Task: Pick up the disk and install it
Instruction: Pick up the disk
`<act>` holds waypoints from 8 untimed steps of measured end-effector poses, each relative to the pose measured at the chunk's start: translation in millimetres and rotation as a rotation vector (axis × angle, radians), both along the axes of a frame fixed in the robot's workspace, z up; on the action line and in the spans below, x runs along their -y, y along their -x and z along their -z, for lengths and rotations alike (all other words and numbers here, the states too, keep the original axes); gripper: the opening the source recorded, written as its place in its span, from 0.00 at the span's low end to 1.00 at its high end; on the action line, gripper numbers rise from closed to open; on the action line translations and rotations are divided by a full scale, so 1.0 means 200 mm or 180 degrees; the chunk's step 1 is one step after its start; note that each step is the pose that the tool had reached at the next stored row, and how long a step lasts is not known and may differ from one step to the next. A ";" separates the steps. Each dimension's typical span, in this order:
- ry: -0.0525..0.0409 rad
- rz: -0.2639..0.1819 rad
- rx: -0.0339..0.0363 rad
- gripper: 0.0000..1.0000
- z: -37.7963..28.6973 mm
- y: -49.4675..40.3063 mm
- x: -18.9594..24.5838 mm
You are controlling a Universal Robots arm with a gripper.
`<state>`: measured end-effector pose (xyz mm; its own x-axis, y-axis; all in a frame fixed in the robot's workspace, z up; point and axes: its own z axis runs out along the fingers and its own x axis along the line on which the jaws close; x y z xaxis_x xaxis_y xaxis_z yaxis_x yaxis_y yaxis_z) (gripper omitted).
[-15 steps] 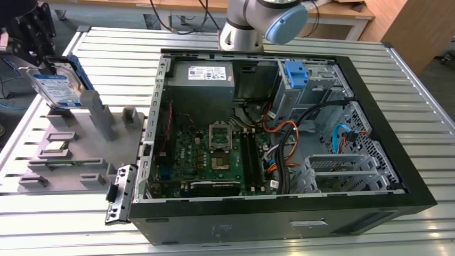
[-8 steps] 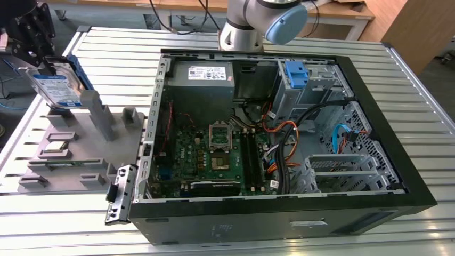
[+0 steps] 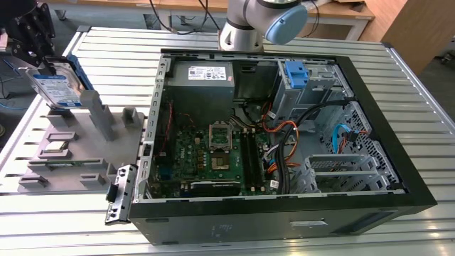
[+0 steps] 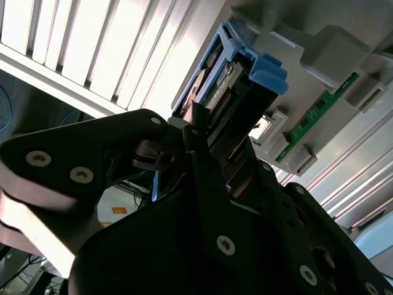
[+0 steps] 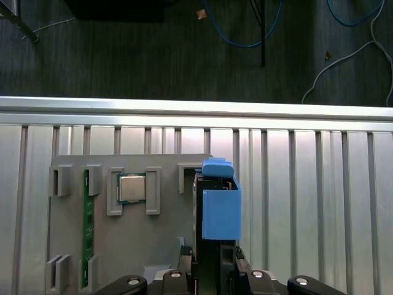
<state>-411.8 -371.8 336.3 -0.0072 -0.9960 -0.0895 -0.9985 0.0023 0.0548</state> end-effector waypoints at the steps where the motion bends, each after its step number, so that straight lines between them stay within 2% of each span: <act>1: 0.0000 0.0000 0.0000 0.35 0.000 0.000 0.000; 8: 0.0001 0.0000 0.0001 0.35 -0.017 0.000 0.000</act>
<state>-411.8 -371.9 339.6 -0.0072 -0.9960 -0.0892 -0.9985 0.0023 0.0545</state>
